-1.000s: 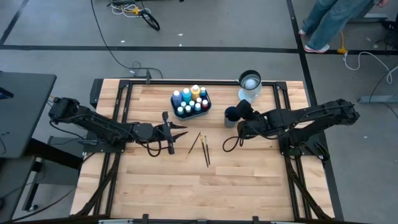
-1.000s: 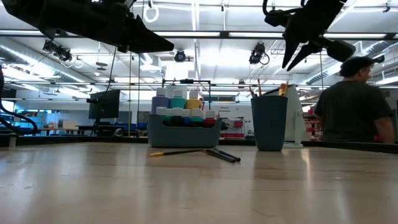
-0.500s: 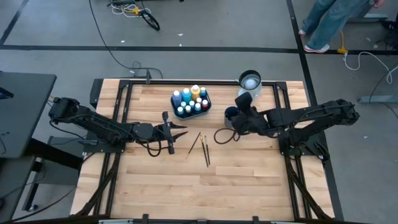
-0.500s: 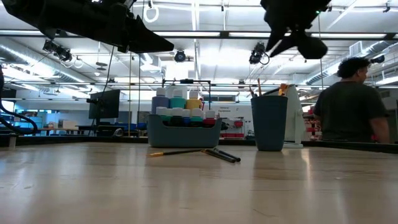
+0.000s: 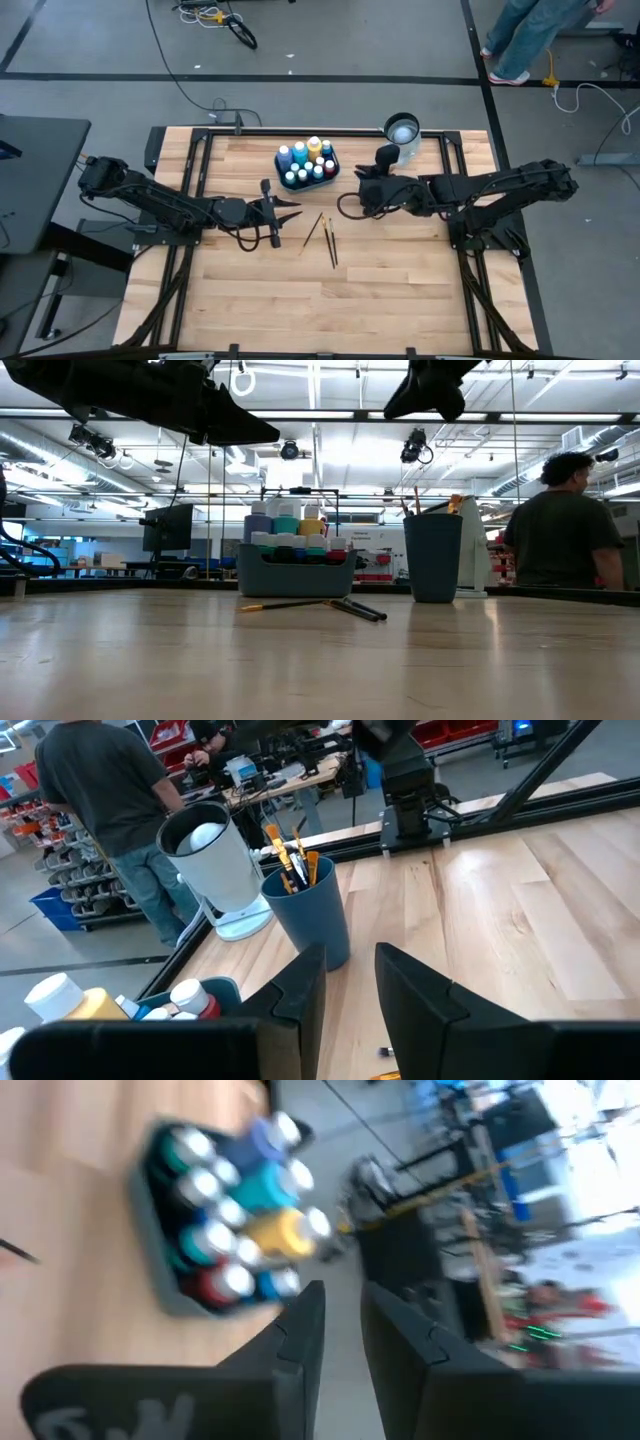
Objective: Pick & Place Paint Supplies
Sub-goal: Put the gold paint brush into the blue cup
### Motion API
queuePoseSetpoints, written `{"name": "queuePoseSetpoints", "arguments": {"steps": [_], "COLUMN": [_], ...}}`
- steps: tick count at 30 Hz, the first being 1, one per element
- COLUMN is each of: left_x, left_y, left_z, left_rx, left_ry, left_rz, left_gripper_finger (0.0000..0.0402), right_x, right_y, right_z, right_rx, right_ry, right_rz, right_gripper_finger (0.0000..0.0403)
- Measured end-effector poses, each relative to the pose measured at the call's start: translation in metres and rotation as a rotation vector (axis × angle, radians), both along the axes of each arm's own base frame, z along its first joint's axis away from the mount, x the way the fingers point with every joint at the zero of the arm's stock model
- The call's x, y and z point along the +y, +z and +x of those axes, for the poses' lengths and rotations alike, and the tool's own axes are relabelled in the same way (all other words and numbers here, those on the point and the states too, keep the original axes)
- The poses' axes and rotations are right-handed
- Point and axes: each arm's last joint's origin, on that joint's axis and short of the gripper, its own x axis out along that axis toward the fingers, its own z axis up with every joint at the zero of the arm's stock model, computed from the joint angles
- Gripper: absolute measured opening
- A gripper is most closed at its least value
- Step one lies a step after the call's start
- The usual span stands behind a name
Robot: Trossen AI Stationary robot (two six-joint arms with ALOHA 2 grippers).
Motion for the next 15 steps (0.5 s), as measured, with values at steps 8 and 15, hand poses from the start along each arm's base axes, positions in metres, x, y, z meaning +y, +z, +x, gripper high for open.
{"name": "queuePoseSetpoints", "arguments": {"steps": [8, 15], "left_x": [0.0, 0.0], "left_y": [0.0, -0.001], "left_z": [0.0, 0.0], "left_rx": [-0.018, -0.043], "left_ry": [0.006, 0.024], "left_rz": [-0.065, -0.186], "left_gripper_finger": [0.01, 0.01], "right_x": [0.006, 0.02], "right_y": [-0.002, -0.008], "right_z": [0.004, 0.012], "right_rx": [-0.17, -0.17], "right_ry": [0.089, 0.241], "right_rz": [0.353, 0.528], "right_gripper_finger": [0.0071, 0.0098]}}
